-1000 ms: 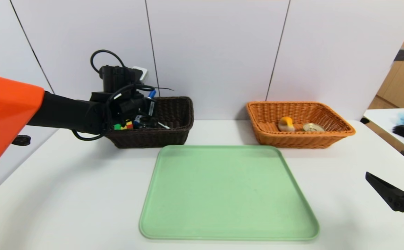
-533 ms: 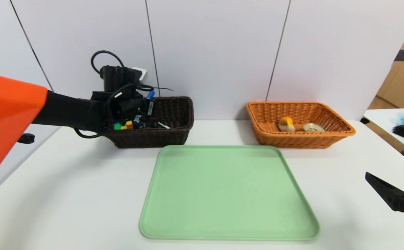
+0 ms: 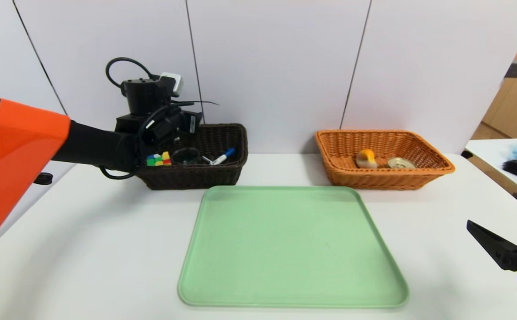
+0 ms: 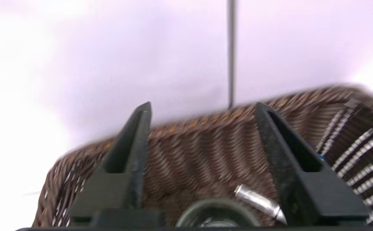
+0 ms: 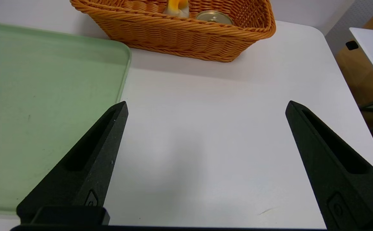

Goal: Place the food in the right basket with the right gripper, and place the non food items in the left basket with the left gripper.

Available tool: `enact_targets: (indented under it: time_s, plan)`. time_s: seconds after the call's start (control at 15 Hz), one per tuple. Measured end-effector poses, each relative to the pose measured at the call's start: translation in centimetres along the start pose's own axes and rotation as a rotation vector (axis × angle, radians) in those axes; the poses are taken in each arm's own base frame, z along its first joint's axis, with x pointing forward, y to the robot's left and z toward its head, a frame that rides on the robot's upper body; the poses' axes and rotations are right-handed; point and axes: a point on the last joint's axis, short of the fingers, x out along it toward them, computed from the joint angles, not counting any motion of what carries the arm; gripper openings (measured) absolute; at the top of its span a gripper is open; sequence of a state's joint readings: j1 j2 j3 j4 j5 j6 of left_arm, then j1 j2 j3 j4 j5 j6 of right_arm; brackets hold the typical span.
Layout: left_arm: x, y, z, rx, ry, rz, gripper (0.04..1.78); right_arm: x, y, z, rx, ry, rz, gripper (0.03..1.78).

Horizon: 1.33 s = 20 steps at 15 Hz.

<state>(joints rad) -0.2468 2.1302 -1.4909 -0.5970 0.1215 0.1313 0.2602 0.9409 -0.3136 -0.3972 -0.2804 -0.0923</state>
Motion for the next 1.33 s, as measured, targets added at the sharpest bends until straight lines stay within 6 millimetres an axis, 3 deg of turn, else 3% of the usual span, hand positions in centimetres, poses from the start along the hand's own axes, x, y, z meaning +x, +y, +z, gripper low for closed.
enact_targets:
  time_s: [0.13,0.33,0.53,0.73,1.0,1.33]
  plan:
    - [-0.4,0.2,0.8,-0.003,-0.022,0.007,1.30,0.0,0.0,0.0,0.000,-0.001,0.000,1.70]
    - [-2.5,0.9,4.3,-0.010,-0.103,0.022,1.43,0.0,0.0,0.2,0.001,-0.007,-0.001,1.70]
    - [-6.5,2.0,7.7,-0.016,-0.168,0.038,1.51,0.0,-0.2,1.0,0.011,-0.035,-0.016,1.70]
    - [-11.7,3.3,9.0,-0.021,-0.179,0.079,1.57,-0.3,-1.0,2.0,0.034,-0.075,-0.070,1.70]
    - [-19.2,4.5,8.3,-0.023,-0.166,0.132,1.63,-1.4,-2.3,2.9,0.064,-0.133,-0.166,1.70]
    - [-28.6,6.4,4.6,-0.017,-0.140,0.265,1.66,-3.9,-3.1,1.9,0.088,-0.190,-0.236,1.70]
